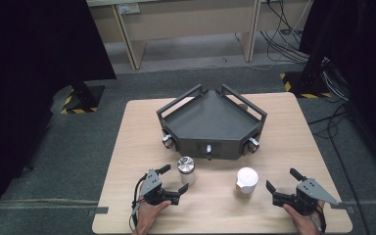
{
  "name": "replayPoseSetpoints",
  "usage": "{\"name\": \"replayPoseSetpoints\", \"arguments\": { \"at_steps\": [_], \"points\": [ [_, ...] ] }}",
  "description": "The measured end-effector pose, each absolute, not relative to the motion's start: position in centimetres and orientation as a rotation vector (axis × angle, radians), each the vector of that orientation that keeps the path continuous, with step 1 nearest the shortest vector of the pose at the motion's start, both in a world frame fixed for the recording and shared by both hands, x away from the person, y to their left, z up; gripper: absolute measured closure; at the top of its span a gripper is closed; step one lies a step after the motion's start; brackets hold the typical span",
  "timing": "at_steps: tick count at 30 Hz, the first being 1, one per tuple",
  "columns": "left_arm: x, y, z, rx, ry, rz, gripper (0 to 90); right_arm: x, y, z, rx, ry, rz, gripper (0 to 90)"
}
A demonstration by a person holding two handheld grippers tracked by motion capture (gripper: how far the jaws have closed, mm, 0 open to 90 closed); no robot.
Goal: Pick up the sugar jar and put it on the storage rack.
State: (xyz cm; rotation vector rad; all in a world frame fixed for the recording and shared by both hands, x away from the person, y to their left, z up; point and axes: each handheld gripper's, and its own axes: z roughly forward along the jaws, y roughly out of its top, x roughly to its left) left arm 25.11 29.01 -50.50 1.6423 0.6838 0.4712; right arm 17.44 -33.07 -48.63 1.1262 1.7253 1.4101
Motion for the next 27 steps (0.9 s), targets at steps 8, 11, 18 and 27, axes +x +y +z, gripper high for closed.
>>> {"name": "replayPoseSetpoints", "arguments": {
  "at_steps": [8, 11, 18, 27],
  "points": [
    [25.11, 29.03, -50.52, 1.639, 0.686, 0.471, 0.7, 17.5, -33.04, -48.69, 1.132, 1.725, 1.413, 1.4],
    [25.07, 29.06, -50.51, 1.637, 0.687, 0.475, 0.7, 17.51, -33.07, -48.72, 1.135, 1.723, 1.415, 1.4],
    [25.07, 29.04, -50.53, 1.637, 0.69, 0.478, 0.7, 17.5, -33.16, -48.74, 1.143, 1.72, 1.421, 1.4],
    [25.11, 29.0, -50.54, 1.638, 0.691, 0.478, 0.6, 17.46, -33.17, -48.8, 1.152, 1.716, 1.424, 1.5]
  ]
}}
